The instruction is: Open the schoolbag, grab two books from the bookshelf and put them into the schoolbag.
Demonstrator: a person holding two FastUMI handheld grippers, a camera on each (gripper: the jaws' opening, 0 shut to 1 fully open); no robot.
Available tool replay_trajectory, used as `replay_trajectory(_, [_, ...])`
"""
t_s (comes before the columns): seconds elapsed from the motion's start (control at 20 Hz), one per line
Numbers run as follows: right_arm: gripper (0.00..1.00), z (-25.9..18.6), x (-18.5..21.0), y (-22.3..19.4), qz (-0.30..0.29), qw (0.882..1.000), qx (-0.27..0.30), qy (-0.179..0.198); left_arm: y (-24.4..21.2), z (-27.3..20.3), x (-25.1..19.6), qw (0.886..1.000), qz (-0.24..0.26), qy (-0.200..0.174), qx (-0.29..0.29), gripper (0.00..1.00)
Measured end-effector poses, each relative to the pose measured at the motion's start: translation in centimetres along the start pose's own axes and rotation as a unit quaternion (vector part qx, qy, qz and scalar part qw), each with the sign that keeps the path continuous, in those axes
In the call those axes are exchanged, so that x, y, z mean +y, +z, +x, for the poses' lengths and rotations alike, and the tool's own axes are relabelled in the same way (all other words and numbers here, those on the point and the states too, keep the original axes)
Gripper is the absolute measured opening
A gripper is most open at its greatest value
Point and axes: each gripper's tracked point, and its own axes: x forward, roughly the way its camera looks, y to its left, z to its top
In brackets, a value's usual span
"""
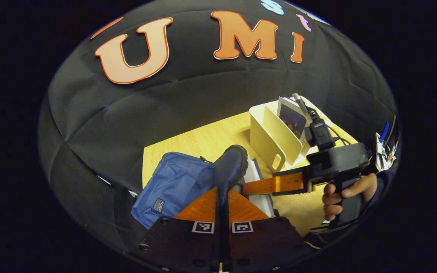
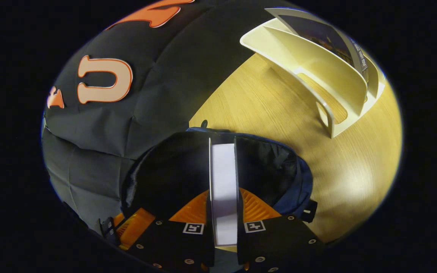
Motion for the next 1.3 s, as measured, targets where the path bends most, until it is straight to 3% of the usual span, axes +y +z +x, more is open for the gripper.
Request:
replay_trajectory(0.35, [0.24, 3.5, 0.7, -0.5, -0.013, 0.999, -0.01, 0.033, 0.2, 0.0, -0.7, 1.0, -0.007, 0.0, -0.007, 0.02])
replay_trajectory(0.4, [0.34, 3.9, 0.6, -0.2, -0.022, 0.999, -0.018, 0.029, 0.1, 0.0, -1.0, 1.0, -0.01, -0.001, -0.007, 0.03])
replay_trajectory(0.45, [0.26, 4.2, 0.4, -0.2, -0.037, 0.998, -0.031, 0.027, 0.2, 0.2, -1.2, 1.0, -0.014, 0.001, -0.007, 0.02])
replay_trajectory(0.5, [0.36, 4.7, 0.1, -0.4, -0.049, 0.998, -0.035, 0.022, 0.2, 0.0, -1.4, 1.0, -0.017, 0.001, -0.005, 0.03])
replay_trajectory(0.55, [0.29, 5.0, 0.0, -0.8, -0.048, 0.998, -0.029, 0.016, 0.0, 0.1, -1.4, 1.0, -0.018, 0.003, -0.002, 0.03])
replay_trajectory(0.65, [0.34, 4.8, -0.4, -1.6, -0.042, 0.999, -0.003, -0.008, 0.0, 0.2, -1.3, 1.0, -0.018, 0.008, -0.001, 0.03])
replay_trajectory(0.75, [0.42, 3.9, -2.9, -1.6, -0.069, 0.995, 0.01, -0.075, -0.1, 0.2, -0.7, 1.0, -0.02, 0.016, 0.003, 0.03])
replay_trajectory(0.8, [0.36, 3.4, -4.1, -2.0, -0.087, 0.991, 0.022, -0.1, -0.2, 0.1, -0.6, 1.0, -0.021, 0.017, 0.0, 0.03])
replay_trajectory(0.85, [0.69, 2.6, -4.2, -2.2, -0.101, 0.989, 0.032, -0.105, -0.1, 0.1, -0.4, 1.0, -0.021, 0.02, -0.002, 0.03])
replay_trajectory(0.9, [0.62, 2.1, -4.0, -2.6, -0.109, 0.988, 0.044, -0.101, -0.1, 0.0, -0.4, 1.0, -0.021, 0.021, -0.004, 0.03])
replay_trajectory(1.1, [0.69, -0.6, -4.1, -1.9, -0.155, 0.981, 0.043, -0.108, -0.3, 0.3, -0.7, 1.0, -0.021, 0.021, -0.003, 0.03])
replay_trajectory(1.15, [0.51, -1.3, -4.4, -0.9, -0.167, 0.979, 0.029, -0.113, -0.2, 0.2, -0.7, 1.0, -0.02, 0.021, -0.005, 0.03])
replay_trajectory(1.2, [0.69, -2.2, -4.7, 0.5, -0.179, 0.976, 0.015, -0.123, -0.4, 0.3, -0.8, 1.0, -0.02, 0.02, -0.003, 0.03])
replay_trajectory(1.3, [0.69, -4.8, -5.1, 3.2, -0.2, 0.969, -0.009, -0.142, -0.5, 0.3, -0.8, 0.999, -0.026, 0.02, -0.003, 0.03])
